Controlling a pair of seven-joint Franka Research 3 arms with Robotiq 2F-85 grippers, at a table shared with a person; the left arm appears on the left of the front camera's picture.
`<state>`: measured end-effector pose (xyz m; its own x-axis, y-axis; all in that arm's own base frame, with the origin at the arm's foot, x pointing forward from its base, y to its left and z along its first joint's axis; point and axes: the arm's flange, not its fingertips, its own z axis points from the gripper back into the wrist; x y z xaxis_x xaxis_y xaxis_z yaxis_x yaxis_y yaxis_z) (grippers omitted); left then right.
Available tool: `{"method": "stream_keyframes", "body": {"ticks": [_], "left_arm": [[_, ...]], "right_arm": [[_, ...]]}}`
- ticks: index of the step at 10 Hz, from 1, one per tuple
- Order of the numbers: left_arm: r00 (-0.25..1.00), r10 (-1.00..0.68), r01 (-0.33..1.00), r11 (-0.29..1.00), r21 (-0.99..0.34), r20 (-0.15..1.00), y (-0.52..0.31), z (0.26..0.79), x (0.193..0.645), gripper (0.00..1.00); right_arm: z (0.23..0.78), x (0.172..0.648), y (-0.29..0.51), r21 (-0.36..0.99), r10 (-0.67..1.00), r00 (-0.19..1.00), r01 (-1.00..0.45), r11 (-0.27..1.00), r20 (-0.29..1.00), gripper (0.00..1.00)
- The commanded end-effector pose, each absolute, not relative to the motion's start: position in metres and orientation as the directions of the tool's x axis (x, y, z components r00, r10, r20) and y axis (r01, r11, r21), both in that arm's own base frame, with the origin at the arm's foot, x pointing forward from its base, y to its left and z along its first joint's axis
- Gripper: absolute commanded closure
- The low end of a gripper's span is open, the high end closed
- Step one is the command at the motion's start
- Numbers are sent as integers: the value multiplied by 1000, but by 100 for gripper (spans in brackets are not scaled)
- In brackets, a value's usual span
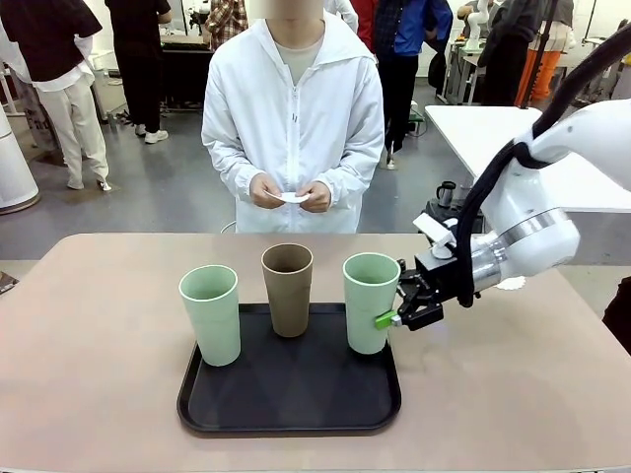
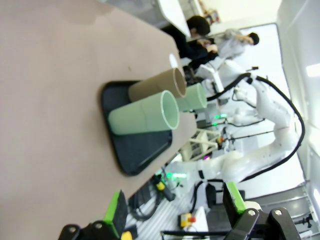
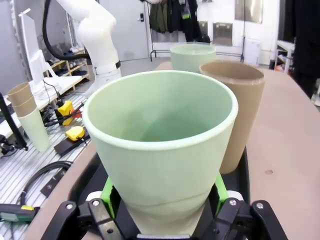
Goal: Place coasters on the table and set cups on them.
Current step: Pick up one Reusable plastic cup and place it on a coaster set by the human.
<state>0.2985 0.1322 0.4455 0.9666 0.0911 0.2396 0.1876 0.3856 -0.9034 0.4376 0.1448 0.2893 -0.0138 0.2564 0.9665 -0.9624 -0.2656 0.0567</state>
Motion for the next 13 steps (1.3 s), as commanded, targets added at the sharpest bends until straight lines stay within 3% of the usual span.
{"method": "stream_keyframes", "body": {"ticks": [1,4,7,8,10,11,12,13], "left_arm": [[963,94,200,374,-905,252,133,446,298,0],[963,94,200,374,-905,252,133,446,298,0],[963,94,200,374,-905,252,133,446,298,0],[963,94,200,374,-905,252,133,446,298,0],[963,94,200,374,-905,252,133,446,298,0],[963,94,200,374,-905,252,133,446,298,0],[963,94,200,374,-905,252,133,446,298,0],[963,94,200,374,-905,252,133,446,298,0]], "right_arm": [[355,406,122,30,229,-19,-977,-209,973,100],[420,390,96,-9,214,-40,-989,-147,976,100],[429,384,94,4,235,-7,-999,-48,972,100],[439,391,89,-34,224,-66,-989,-142,972,100],[439,391,89,-34,224,-66,-989,-142,972,100],[437,389,86,-25,237,-53,-992,-122,970,15],[432,400,75,-10,274,-38,-994,-104,961,15],[428,422,45,-5,267,-7,-1000,-7,964,15]]}}
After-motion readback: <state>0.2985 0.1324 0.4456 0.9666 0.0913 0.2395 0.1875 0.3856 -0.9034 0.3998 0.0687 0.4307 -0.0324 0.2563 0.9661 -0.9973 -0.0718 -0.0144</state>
